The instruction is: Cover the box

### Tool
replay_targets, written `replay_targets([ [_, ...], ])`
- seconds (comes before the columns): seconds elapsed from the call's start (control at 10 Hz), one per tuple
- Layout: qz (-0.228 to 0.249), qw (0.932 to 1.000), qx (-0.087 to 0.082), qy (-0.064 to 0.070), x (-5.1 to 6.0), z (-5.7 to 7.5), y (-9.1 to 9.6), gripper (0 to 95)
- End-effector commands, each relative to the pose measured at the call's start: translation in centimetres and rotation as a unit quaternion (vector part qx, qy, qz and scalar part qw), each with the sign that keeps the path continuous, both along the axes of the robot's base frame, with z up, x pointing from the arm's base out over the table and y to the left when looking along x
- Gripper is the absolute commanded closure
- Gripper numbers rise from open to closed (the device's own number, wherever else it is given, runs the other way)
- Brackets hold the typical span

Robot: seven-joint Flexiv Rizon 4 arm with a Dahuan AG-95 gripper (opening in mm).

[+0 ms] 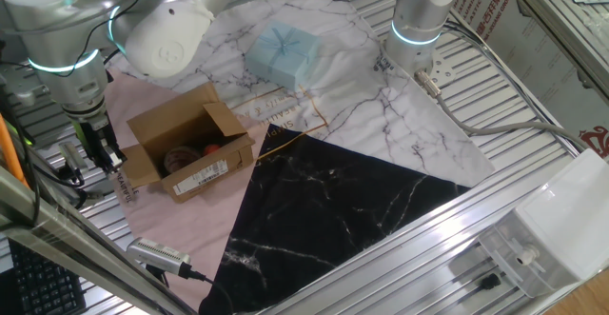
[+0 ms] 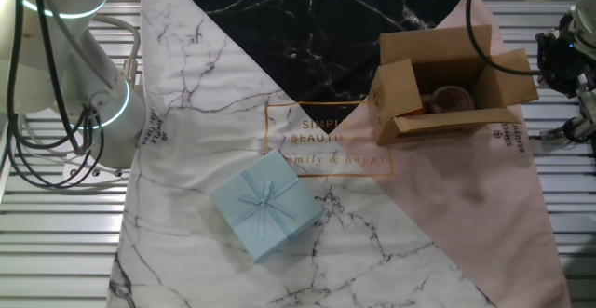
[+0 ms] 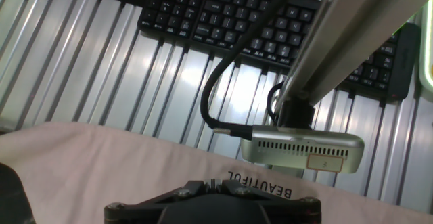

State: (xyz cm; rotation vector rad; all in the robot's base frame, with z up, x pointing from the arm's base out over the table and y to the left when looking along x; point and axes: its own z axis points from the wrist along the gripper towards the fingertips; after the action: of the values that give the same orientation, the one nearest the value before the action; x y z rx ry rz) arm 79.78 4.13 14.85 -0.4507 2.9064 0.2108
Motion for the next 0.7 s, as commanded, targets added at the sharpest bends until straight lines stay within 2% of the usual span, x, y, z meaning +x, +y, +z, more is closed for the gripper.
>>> replay_targets([
  [0.1, -0.002, 1.0000, 0.001, 0.004, 0.11, 0.08, 0.03, 95.0],
  [0.3, -0.008, 0.9999, 0.002, 0.010, 0.11, 0.35, 0.17, 95.0],
  [0.7, -0.009, 0.9999, 0.003, 0.011, 0.10, 0.42, 0.24, 95.0],
])
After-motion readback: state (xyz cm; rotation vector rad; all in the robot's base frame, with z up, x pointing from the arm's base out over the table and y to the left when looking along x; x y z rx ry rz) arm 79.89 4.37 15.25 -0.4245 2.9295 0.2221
